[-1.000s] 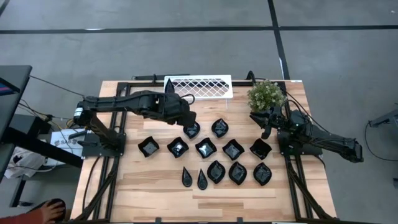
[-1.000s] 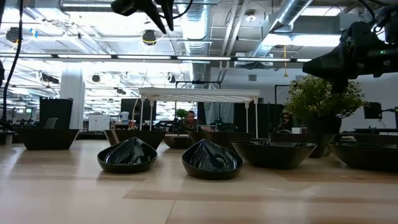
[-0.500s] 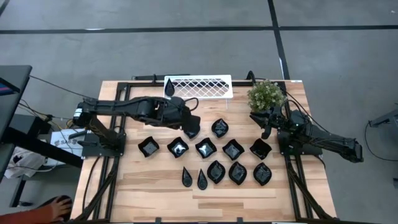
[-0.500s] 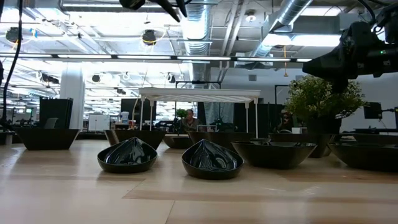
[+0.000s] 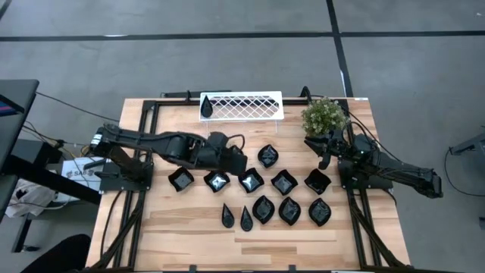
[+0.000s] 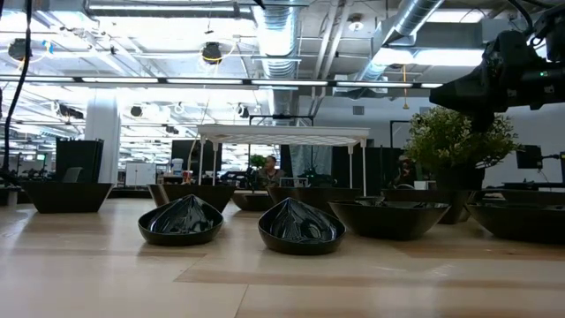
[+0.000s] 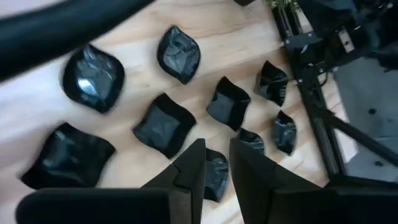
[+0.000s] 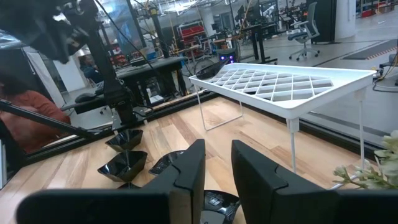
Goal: Pick & Place Mini shaped plates
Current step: Stack the drop-shaped plate on top of the drop-shaped plate on the shelf
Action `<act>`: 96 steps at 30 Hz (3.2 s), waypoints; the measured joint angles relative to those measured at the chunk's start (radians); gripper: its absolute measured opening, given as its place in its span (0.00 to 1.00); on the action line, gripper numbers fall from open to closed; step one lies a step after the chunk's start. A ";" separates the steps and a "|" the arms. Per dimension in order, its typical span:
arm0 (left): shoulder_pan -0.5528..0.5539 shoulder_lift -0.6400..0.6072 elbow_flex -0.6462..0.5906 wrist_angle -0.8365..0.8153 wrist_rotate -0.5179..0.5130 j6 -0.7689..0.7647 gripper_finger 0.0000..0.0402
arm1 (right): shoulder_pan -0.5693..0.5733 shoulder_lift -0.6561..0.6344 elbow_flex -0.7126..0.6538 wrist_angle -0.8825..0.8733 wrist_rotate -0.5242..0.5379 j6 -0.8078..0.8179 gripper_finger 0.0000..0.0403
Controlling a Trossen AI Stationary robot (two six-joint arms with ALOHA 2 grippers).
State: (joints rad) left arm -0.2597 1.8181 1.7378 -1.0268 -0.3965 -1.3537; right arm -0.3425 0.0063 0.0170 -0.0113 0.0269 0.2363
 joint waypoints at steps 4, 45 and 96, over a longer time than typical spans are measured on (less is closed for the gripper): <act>-0.036 0.049 0.000 0.003 0.006 -0.134 0.18 | 0.000 0.000 0.000 0.000 0.000 0.000 0.18; -0.212 0.398 -0.062 -0.085 0.324 -0.771 0.45 | 0.000 0.000 0.000 0.000 0.000 0.000 0.18; -0.176 0.398 -0.279 0.158 0.345 -0.746 0.30 | 0.000 0.000 0.000 0.000 0.000 0.000 0.18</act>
State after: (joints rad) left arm -0.4360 2.2162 1.4586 -0.8690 -0.0517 -2.0995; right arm -0.3424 0.0063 0.0169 -0.0116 0.0268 0.2363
